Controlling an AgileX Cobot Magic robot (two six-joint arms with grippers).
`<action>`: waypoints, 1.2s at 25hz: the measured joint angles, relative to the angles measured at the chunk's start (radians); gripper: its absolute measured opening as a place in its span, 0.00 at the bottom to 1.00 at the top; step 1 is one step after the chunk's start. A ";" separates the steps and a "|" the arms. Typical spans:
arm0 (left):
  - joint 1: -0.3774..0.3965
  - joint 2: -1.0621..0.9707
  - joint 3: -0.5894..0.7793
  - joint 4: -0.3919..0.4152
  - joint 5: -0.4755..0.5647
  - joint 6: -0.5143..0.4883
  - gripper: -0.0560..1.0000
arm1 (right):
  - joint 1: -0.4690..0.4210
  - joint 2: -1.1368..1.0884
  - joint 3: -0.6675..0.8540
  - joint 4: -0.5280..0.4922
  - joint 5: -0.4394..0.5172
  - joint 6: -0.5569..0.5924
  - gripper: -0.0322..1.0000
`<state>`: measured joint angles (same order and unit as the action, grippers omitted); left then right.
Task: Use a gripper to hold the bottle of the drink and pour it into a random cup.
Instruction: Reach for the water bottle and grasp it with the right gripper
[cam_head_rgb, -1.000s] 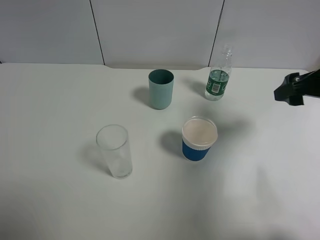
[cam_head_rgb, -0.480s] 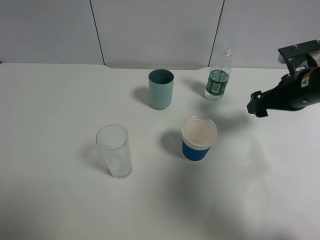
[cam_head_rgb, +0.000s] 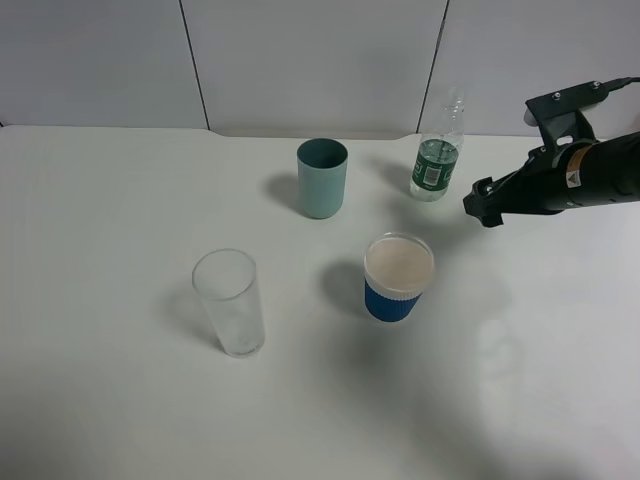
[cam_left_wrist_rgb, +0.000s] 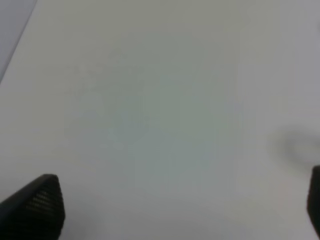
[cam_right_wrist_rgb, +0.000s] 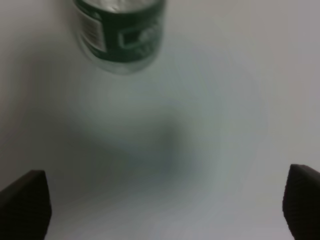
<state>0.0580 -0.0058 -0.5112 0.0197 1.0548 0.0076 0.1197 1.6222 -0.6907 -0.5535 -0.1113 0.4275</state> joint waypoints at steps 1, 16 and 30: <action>0.000 0.000 0.000 0.000 0.000 0.000 0.98 | 0.000 0.013 0.000 -0.007 -0.023 0.000 0.92; 0.000 0.000 0.000 -0.001 0.000 -0.001 0.98 | -0.030 0.186 -0.001 -0.020 -0.198 -0.079 0.92; 0.000 0.000 0.000 -0.001 0.000 -0.001 0.98 | -0.088 0.217 -0.001 0.023 -0.426 -0.259 0.99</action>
<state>0.0580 -0.0058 -0.5112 0.0184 1.0548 0.0068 0.0312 1.8396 -0.6920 -0.5306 -0.5371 0.1686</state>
